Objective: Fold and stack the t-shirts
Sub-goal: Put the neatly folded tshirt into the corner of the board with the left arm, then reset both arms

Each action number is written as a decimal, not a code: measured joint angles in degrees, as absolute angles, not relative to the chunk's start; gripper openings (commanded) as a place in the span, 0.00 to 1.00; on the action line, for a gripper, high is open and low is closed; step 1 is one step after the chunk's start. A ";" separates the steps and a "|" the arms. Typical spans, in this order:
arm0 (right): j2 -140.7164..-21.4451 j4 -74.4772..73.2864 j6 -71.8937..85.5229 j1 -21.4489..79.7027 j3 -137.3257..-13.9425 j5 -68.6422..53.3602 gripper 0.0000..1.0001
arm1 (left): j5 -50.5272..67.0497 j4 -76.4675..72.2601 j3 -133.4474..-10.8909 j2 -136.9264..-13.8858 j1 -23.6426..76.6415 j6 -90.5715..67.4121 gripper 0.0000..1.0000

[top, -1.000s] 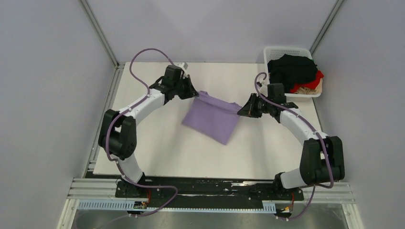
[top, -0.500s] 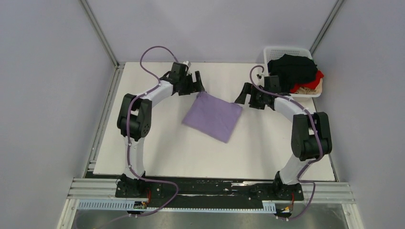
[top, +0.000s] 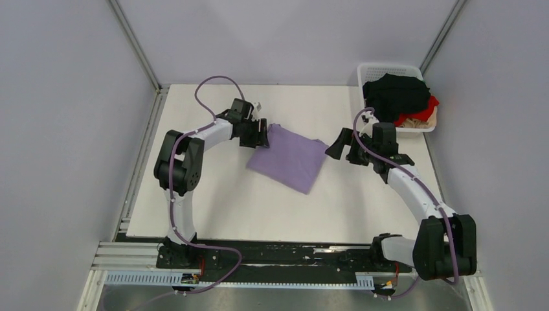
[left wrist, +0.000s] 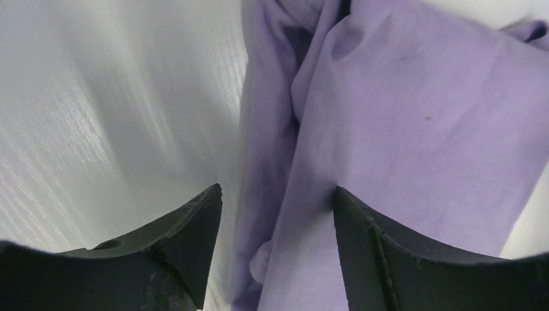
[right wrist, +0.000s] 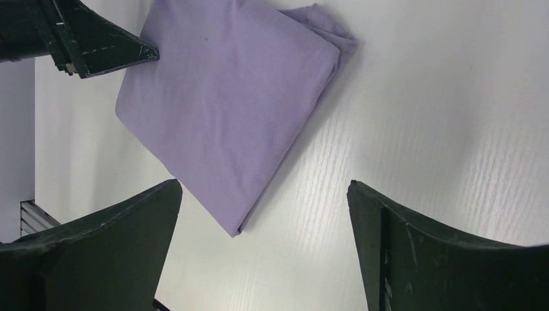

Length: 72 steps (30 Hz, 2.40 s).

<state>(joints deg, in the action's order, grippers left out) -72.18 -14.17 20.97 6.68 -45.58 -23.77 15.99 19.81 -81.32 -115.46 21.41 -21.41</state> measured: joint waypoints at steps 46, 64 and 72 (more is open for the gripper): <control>-56.95 -25.08 21.32 6.66 -45.01 11.35 1.00 | -39.03 35.11 -138.15 -148.24 -2.76 -6.55 0.32; -58.37 -26.00 25.91 6.66 -46.11 10.44 1.00 | -18.87 31.57 -112.84 -117.73 -3.05 -17.21 1.00; -59.13 -25.23 27.03 6.66 -45.63 6.70 1.00 | -0.45 16.56 -67.81 -80.86 2.66 -24.05 1.00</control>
